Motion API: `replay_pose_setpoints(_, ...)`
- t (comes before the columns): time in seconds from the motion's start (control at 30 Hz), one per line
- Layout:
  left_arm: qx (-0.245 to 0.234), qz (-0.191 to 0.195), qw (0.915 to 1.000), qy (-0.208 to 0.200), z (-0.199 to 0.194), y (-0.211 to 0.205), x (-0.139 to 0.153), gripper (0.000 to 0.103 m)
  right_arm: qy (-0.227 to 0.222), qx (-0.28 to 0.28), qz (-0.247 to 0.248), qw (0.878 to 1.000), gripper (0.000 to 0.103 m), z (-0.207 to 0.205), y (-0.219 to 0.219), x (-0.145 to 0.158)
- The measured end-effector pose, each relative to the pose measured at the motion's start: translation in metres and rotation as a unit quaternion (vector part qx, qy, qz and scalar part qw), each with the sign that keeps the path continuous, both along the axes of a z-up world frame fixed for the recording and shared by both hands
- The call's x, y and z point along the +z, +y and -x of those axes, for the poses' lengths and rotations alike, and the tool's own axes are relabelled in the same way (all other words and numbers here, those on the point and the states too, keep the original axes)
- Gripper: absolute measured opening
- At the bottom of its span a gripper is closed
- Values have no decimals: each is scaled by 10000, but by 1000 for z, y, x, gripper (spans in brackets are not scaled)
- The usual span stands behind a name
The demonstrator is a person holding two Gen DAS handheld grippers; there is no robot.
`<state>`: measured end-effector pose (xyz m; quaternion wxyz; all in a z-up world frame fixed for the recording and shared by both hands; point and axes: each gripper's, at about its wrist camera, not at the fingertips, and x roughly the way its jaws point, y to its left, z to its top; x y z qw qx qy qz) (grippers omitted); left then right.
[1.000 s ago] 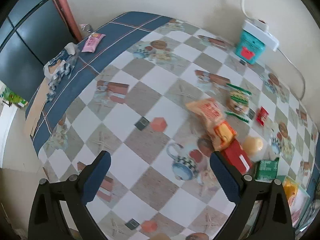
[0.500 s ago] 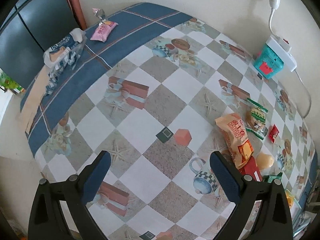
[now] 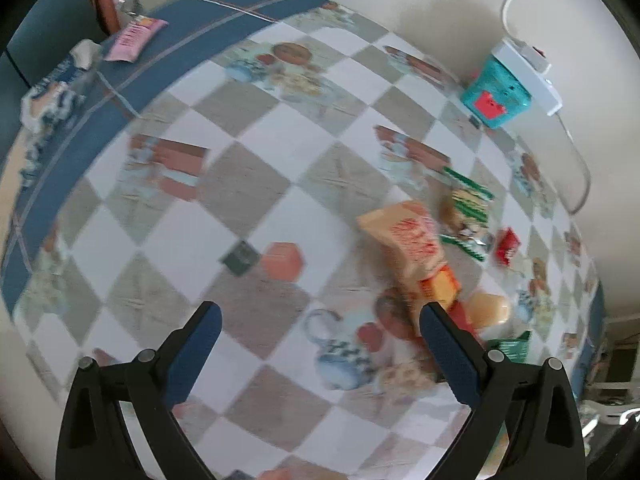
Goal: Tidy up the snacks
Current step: 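Move both tools back to the snack pile, then grasp the yellow Swiss roll bag with left tool while right tool grasps green biscuit pack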
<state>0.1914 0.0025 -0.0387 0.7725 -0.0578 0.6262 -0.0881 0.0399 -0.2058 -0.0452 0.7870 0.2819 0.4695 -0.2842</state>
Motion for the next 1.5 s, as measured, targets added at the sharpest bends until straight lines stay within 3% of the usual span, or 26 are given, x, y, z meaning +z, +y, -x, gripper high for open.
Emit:
replay_pose_setpoints(0.5,-221,261,9994,-30,-21,-56,-29,99,-141,314,474,9983,102,-32,-10,-14)
replay_pose_setpoints(0.9,-52,253,9996,-63,-33,-55,-45,99,4,613,637,9961,92,-48,-7,-31)
replay_pose_setpoints(1.07,-210,30,9997,-147,-31,-68,-49,99,27,667,703,9953,91,-51,-9,-34)
replay_pose_setpoints(1.33,107,-270,9995,-148,-34,-53,-52,99,-300,673,298,9968,86,-41,-21,-29)
replay_pose_setpoints(1.5,238,-185,9995,-23,-39,-42,-54,99,-574,579,14,9967,86,-34,-31,-26)
